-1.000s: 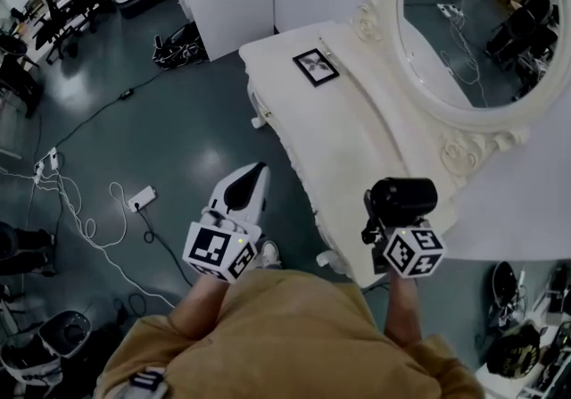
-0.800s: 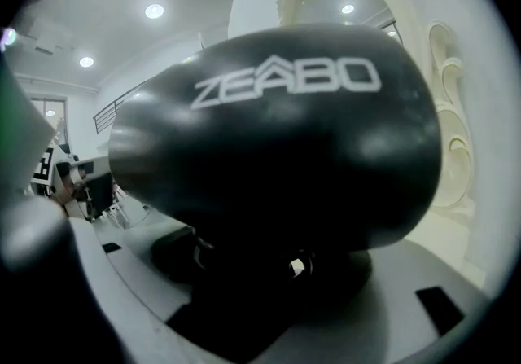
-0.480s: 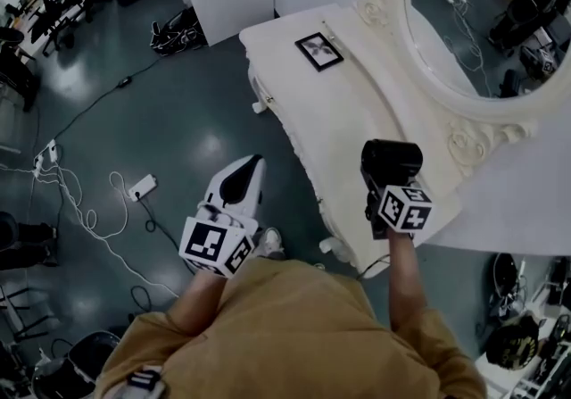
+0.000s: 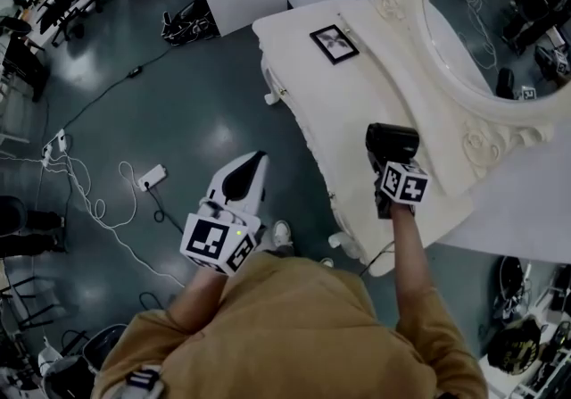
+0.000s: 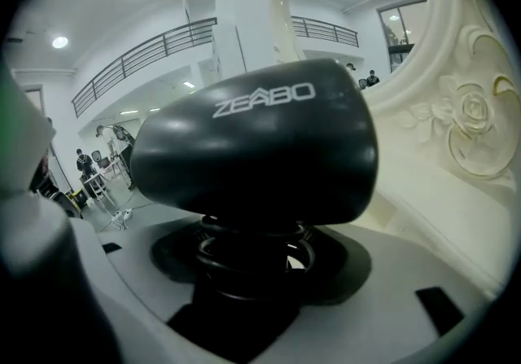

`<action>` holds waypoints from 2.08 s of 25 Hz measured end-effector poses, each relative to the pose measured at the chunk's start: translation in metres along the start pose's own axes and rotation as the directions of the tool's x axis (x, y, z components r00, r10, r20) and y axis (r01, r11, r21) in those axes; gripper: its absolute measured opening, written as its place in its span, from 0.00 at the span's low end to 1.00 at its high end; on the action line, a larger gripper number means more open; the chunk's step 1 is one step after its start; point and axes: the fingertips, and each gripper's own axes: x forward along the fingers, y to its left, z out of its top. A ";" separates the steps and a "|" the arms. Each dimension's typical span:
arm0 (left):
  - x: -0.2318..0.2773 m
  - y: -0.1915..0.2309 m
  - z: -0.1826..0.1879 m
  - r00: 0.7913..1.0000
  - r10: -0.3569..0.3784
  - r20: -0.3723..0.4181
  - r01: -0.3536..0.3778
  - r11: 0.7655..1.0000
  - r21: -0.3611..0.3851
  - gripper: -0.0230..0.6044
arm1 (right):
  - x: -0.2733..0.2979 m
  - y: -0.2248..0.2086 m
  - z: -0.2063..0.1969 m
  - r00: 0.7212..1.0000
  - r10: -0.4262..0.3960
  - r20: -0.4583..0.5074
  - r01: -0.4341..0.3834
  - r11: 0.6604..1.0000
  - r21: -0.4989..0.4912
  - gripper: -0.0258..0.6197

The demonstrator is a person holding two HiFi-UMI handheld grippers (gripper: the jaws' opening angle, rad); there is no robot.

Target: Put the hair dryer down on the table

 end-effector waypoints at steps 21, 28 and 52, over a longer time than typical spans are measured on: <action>-0.006 0.032 -0.014 0.998 0.024 -0.050 -0.024 1.000 0.001 0.04 | 0.082 -0.028 -0.017 0.984 -0.092 -0.150 0.092 0.996 -0.007 0.51; -0.002 0.038 -0.015 0.998 0.028 -0.049 -0.028 1.000 0.001 0.04 | 0.101 -0.035 -0.019 0.977 -0.104 -0.188 0.106 0.994 0.002 0.51; 0.002 0.057 -0.030 0.999 0.029 -0.045 -0.030 0.999 -0.039 0.04 | 0.125 -0.048 -0.033 0.941 -0.186 -0.283 0.175 0.982 -0.063 0.53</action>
